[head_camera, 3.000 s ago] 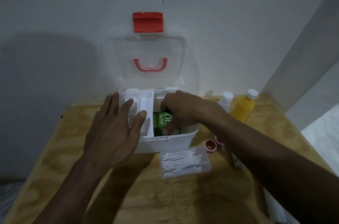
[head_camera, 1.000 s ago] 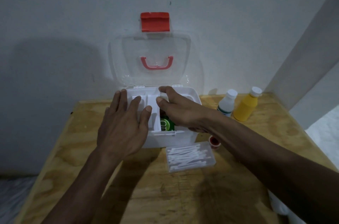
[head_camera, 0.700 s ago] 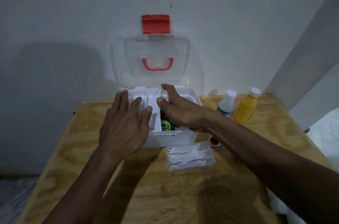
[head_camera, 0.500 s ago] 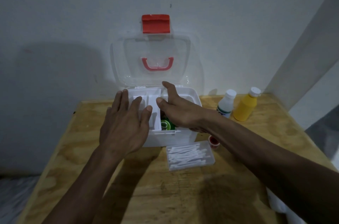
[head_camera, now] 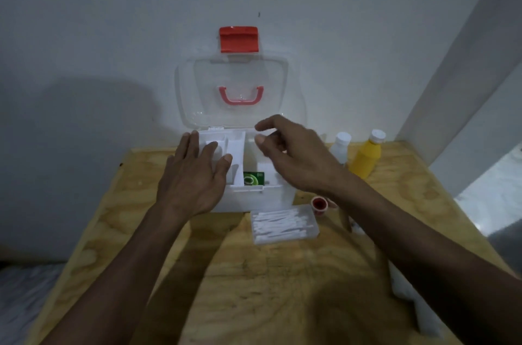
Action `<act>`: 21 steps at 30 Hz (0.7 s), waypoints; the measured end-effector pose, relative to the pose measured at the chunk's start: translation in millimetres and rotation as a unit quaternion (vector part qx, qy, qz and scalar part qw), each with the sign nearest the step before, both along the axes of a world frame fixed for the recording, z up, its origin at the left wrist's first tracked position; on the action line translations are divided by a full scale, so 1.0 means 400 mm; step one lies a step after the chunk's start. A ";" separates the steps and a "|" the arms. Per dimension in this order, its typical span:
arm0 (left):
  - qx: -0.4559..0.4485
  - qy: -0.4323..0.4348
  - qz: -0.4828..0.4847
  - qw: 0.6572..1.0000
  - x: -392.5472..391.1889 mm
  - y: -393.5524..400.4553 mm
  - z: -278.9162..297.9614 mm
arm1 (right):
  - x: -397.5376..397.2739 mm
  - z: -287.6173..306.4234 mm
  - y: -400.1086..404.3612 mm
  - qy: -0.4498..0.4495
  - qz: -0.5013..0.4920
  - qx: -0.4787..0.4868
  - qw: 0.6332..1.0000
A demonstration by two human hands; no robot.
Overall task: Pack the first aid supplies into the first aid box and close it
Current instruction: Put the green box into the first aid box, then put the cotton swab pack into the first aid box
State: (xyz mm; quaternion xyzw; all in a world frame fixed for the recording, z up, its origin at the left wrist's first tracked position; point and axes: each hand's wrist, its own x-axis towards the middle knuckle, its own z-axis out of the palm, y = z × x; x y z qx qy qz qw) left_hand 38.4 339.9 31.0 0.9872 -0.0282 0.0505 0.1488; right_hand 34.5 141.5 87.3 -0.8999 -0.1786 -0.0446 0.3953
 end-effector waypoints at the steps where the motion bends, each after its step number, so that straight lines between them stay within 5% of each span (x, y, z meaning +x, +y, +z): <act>1: -0.001 0.001 0.000 1.000 0.000 0.000 0.002 | -0.023 0.002 -0.025 -0.044 -0.013 0.019 0.999; 4: -0.002 0.003 -0.003 1.000 0.000 -0.002 0.005 | -0.087 -0.022 -0.107 -0.100 -0.040 0.009 0.994; 14: 0.005 -0.008 -0.012 1.000 0.009 0.007 -0.006 | -0.149 -0.207 -0.199 -0.024 -0.028 -0.249 0.968; 21: 0.011 -0.002 -0.006 1.000 0.017 0.010 -0.013 | -0.130 -0.235 -0.197 -0.036 -0.009 -0.221 0.974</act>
